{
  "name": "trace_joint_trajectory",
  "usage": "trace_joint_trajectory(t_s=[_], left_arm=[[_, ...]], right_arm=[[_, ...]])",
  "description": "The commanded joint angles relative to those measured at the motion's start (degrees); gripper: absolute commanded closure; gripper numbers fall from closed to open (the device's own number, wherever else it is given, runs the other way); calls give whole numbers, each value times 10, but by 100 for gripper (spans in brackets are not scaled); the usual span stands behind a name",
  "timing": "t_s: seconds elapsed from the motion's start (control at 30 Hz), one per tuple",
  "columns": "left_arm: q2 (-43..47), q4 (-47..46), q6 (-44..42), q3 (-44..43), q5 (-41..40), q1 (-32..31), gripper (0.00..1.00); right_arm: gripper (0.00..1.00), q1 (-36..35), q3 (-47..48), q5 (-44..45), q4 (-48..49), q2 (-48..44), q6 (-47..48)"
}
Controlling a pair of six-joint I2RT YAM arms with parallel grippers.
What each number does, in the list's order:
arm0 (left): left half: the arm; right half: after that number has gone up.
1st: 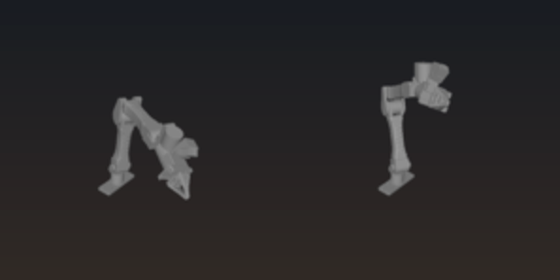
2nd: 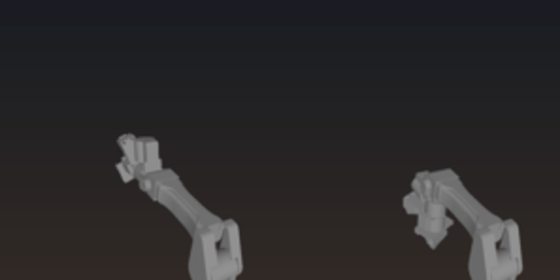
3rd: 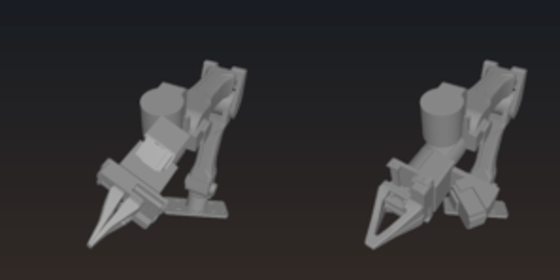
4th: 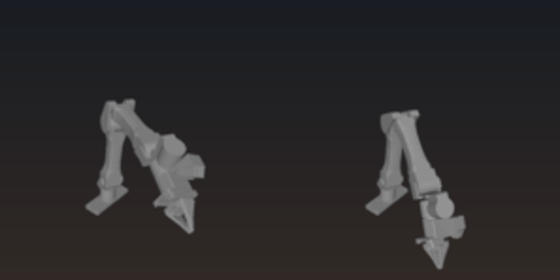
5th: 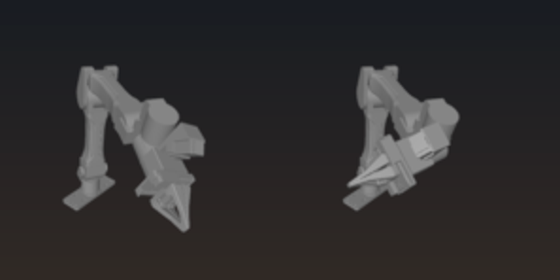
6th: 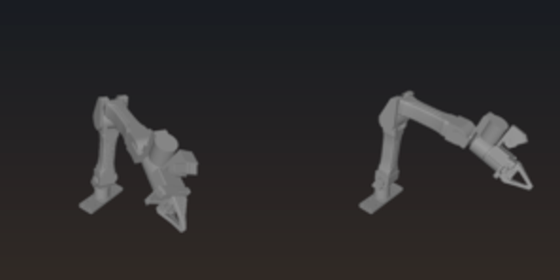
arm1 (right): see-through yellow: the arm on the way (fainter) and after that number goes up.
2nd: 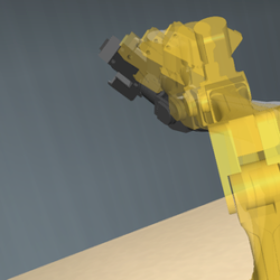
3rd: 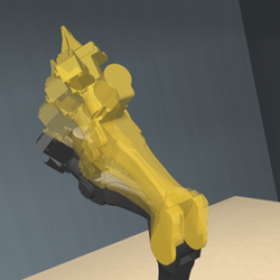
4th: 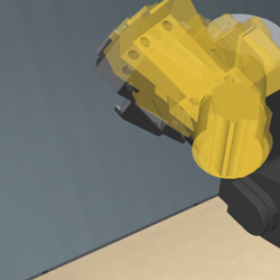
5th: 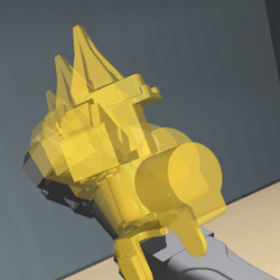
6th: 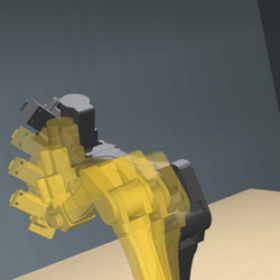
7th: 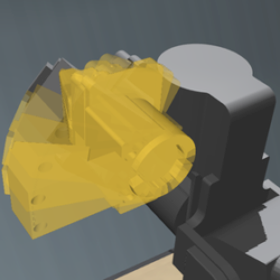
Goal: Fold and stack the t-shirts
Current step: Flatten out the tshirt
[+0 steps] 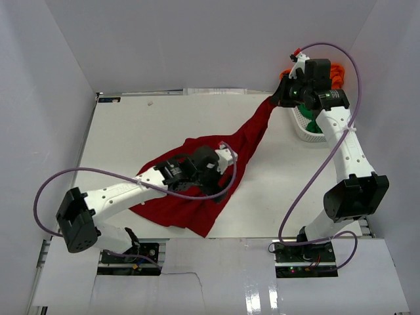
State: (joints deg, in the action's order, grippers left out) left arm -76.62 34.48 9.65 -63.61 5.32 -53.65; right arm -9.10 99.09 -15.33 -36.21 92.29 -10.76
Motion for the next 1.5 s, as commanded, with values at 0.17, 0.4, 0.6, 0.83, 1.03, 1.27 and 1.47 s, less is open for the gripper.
trace_joint_trajectory(t_s=[0.17, 0.4, 0.6, 0.83, 1.03, 1.27, 1.47], left_arm=[[-167, 103, 48, -37, -289, -175, 2], [-158, 154, 107, -37, -308, -189, 3], [-141, 189, 146, -25, -285, -189, 6], [-108, 186, 192, 1, -221, -201, 9], [-114, 185, 217, 16, -188, -225, 9], [-149, 178, 240, 24, -180, -248, 11], [-163, 140, 232, 48, -173, -248, 14]], right_arm=[[92, 2, 43, 6, -9, -5, -2], [92, 2, 16, 7, -2, -10, 1], [92, 1, -14, 6, 13, -18, 1], [92, 1, -16, 4, 16, -14, 0], [92, 1, -21, 4, 17, -13, -1], [92, 1, -29, 0, 21, -14, -1], [92, 1, -39, -2, 25, -19, -1]])
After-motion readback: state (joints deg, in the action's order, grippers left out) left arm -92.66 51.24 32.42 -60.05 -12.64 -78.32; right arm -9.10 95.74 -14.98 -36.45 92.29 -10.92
